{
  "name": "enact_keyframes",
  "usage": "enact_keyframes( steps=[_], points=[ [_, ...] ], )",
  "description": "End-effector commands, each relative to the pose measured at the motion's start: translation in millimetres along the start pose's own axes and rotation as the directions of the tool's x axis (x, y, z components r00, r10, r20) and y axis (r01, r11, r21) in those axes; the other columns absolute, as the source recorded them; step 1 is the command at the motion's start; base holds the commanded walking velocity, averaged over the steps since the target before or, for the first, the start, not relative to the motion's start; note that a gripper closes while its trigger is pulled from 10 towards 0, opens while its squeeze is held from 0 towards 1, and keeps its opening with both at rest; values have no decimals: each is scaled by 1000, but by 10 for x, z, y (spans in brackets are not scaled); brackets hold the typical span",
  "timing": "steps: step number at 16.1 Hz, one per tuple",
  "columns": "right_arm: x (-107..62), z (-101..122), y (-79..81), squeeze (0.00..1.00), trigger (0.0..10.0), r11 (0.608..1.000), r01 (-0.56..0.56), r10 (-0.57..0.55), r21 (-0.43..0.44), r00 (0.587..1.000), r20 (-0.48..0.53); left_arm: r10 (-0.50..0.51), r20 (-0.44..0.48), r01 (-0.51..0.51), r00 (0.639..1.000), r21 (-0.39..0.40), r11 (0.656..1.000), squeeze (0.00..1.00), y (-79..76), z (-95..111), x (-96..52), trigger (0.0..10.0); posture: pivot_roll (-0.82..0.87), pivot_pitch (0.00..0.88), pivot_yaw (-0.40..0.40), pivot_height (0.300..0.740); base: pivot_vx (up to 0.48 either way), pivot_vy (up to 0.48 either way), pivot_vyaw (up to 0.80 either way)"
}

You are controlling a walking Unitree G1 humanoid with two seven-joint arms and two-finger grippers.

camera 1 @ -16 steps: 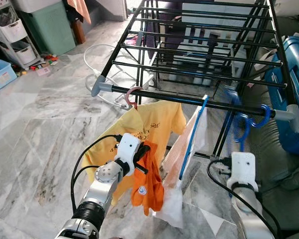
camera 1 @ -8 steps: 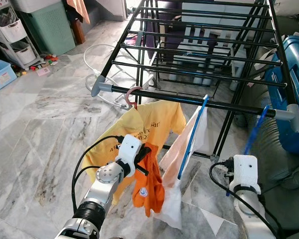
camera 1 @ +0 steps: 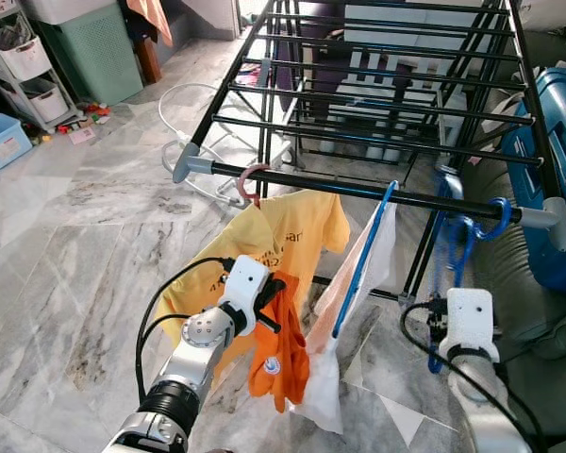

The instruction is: Hang hanger

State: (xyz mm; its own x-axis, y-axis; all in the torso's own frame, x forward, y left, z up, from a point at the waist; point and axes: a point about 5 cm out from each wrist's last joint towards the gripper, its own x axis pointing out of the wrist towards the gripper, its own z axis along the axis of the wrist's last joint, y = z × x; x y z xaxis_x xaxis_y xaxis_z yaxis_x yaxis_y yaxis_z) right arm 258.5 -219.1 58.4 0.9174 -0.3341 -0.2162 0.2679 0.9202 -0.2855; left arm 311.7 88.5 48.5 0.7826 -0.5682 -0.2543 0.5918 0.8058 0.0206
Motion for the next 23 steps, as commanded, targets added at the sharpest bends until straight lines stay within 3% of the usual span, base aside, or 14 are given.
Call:
enact_keyframes(
  steps=[1, 5, 7, 9, 10, 11, 15, 16, 17, 18, 23],
  points=[
    [26, 29, -34, 1000, 10000, 1000, -9, 9, 8, 1000, 6, 5, 5, -5, 1000, 26, 1000, 0, 26, 44, 14, 10000, 26, 86, 38, 740, 0, 0, 0],
    [111, 83, -161, 1000, 10000, 1000, -18, 18, 13, 1000, 10, 2, 4, -2, 1000, 26, 1000, 0, 13, 45, 23, 10000, 26, 83, 37, 740, 0, 0, 0],
    [139, 85, -182, 867, 10000, 1000, -19, 19, 17, 1000, 3, -1, 3, 1, 1000, 25, 1000, 0, 7, 46, 28, 10000, 24, 82, 37, 740, 0, 0, 0],
    [161, 79, -182, 820, 10000, 999, -26, 26, 27, 1000, -9, -3, 1, 3, 1000, 26, 1000, 0, 2, 43, 29, 10000, 24, 82, 35, 740, 0, 0, 0],
    [180, 87, -169, 231, 10000, 999, -34, 34, 34, 999, -14, -4, 0, 4, 1000, 27, 1000, 0, -1, 43, 32, 10000, 26, 80, 34, 740, 0, 0, 0],
    [185, 95, -165, 176, 10000, 999, -35, 35, 35, 999, -14, -2, -1, 2, 1000, 27, 1000, 0, 1, 42, 33, 10000, 26, 80, 34, 740, 0, 0, 0],
    [201, 105, -155, 125, 10000, 998, -51, 51, 32, 999, -10, 3, -6, -3, 1000, 34, 999, 0, 11, 37, 31, 10000, 29, 80, 35, 740, 0, 0, 0],
    [213, 121, -152, 0, 10000, 998, -58, 58, 30, 998, -4, 6, -8, -6, 1000, 38, 999, 0, 16, 39, 32, 10000, 27, 80, 38, 740, 0, 0, 0],
    [224, 133, -152, 0, 10000, 998, -63, 63, 30, 998, 0, 5, -8, -5, 1000, 38, 999, 0, 16, 39, 32, 10000, 27, 80, 38, 740, 0, 0, 0],
    [235, 142, -146, 0, 0, 997, -72, 72, 38, 997, 3, 3, -8, -2, 1000, 39, 999, 0, 11, 39, 34, 10000, 27, 79, 39, 740, 0, 0, 0],
    [238, 120, -42, 0, 0, 987, -130, 132, 90, 991, -10, -2, -10, 2, 1000, 43, 999, 0, 14, 43, 41, 10000, 32, 76, 44, 740, 0, 0, 0]
  ],
)
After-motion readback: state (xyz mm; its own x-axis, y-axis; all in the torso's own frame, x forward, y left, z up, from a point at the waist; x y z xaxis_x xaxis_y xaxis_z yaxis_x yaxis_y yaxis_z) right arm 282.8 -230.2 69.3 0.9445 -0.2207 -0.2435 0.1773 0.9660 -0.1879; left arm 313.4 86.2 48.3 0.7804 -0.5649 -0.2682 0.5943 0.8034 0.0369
